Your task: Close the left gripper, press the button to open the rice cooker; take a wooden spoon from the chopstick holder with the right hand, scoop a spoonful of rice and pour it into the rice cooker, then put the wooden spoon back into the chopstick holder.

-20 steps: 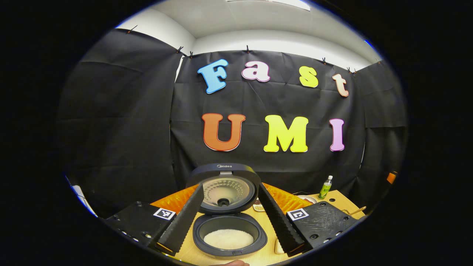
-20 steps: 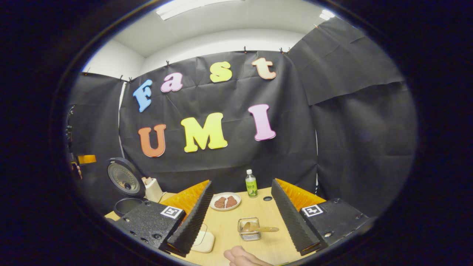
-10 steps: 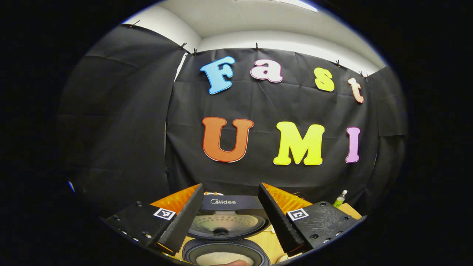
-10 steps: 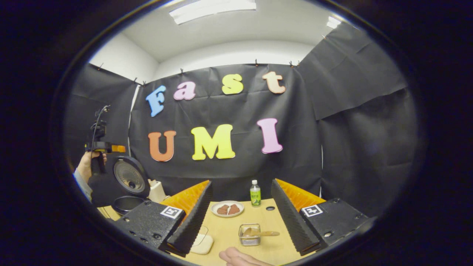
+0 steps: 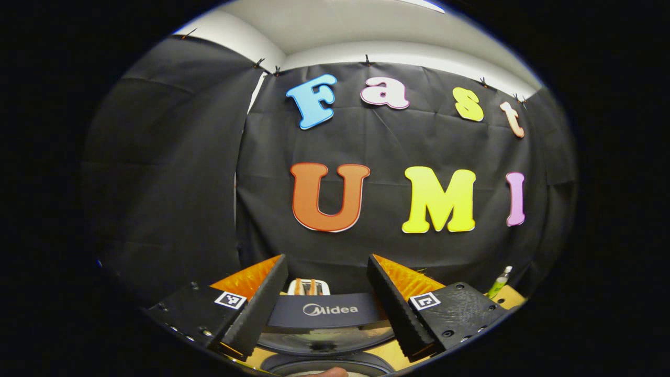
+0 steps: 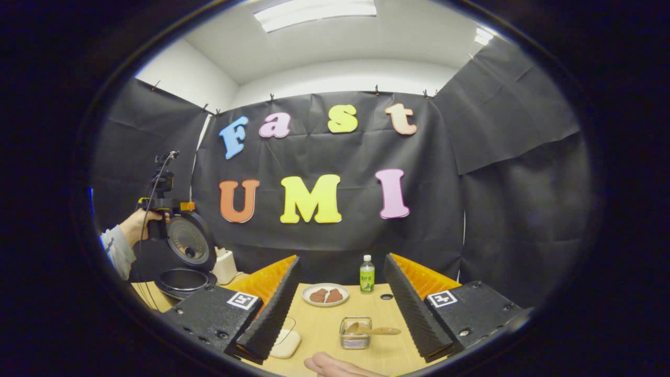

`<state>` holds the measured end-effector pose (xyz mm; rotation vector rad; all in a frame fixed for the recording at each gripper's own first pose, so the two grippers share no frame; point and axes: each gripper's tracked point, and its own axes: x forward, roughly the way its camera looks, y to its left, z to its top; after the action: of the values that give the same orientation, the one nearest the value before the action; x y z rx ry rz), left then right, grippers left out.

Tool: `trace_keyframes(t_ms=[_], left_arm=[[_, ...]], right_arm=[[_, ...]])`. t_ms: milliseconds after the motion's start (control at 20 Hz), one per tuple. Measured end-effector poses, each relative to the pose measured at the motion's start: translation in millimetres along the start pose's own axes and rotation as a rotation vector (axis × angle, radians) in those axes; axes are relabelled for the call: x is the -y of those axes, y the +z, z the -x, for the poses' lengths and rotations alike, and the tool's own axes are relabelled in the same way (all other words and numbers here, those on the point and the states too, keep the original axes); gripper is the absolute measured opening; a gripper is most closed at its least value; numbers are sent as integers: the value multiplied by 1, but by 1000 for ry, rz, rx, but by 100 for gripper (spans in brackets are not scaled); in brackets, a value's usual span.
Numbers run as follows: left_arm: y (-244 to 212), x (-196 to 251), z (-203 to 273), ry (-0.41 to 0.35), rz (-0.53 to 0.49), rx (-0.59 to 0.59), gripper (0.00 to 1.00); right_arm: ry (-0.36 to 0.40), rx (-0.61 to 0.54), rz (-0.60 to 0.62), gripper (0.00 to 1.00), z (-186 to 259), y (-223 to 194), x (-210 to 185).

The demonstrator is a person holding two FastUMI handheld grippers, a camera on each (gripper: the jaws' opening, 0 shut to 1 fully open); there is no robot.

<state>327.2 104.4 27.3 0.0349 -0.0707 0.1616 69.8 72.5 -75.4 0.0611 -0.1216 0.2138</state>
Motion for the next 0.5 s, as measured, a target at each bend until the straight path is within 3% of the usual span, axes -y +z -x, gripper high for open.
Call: trace_keyframes(t_ms=[500], left_arm=[[-8,5,32,12,-1,-66,99]], right_arm=[[86,-47,-6,100,-2,-20,-22]])
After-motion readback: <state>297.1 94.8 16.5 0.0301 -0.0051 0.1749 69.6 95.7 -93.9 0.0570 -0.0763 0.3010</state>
